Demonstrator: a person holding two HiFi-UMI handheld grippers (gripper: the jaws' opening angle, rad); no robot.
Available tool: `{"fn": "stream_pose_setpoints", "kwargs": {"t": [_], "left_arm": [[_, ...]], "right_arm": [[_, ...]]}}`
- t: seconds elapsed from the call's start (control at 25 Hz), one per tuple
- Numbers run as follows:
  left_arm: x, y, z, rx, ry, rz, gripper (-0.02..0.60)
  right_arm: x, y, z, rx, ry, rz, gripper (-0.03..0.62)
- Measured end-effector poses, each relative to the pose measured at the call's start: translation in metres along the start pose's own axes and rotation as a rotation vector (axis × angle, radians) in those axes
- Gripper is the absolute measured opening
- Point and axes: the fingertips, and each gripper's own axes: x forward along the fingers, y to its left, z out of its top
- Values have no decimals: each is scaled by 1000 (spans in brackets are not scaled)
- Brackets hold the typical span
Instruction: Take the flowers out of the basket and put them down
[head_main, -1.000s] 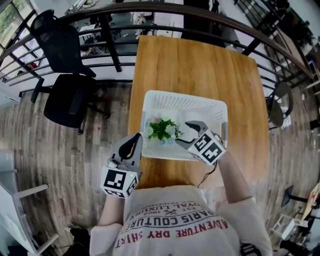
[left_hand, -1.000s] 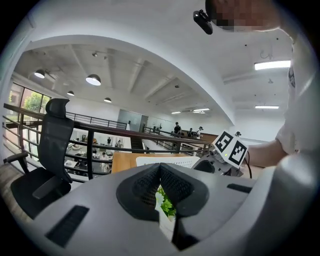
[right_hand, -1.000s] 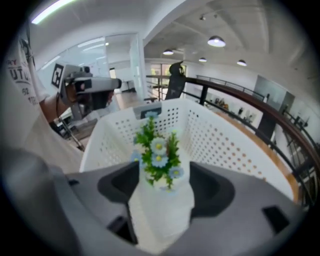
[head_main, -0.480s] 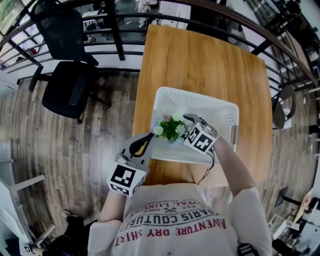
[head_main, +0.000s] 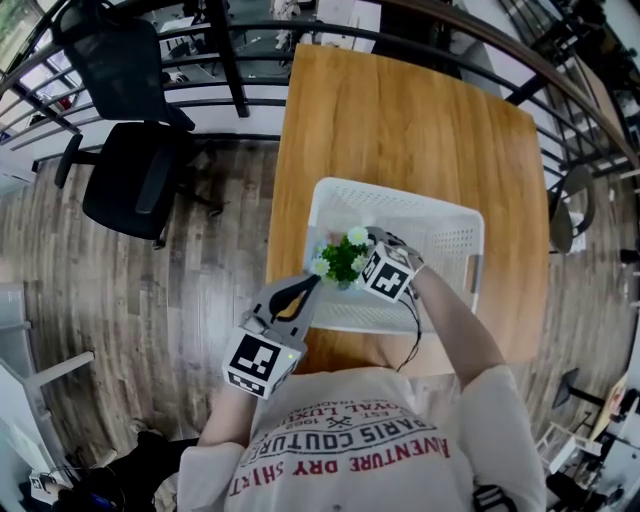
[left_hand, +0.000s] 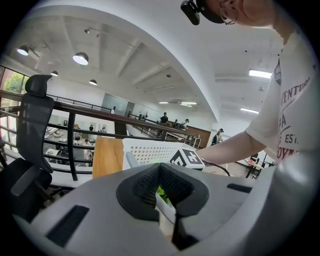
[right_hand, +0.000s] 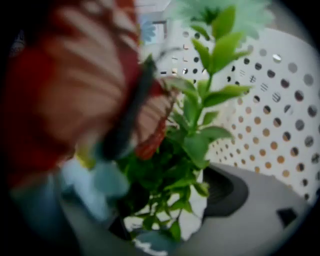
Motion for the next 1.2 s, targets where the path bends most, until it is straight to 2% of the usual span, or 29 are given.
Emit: {"fn": "stream_pose_setpoints", "kwargs": {"t": [0.16,0.4,0.68,0.92,1.2], "left_arm": [[2,-2,-5,52,34,-27,25],[1,1,-4,-4,23,10,25],[1,6,-5,-8,23,38,25],[-2,10,-6,-22,21,37,25],[-7,18,8,-5,3,62,25]], "right_arm": [[11,0,1,8,-9,19,449],[11,1,8,-3,-68,22,448],[10,2,8,17,-56,7,451],[-1,12,12,85,-80,75,451],[-29,0,9,132,-110,51,451]]}}
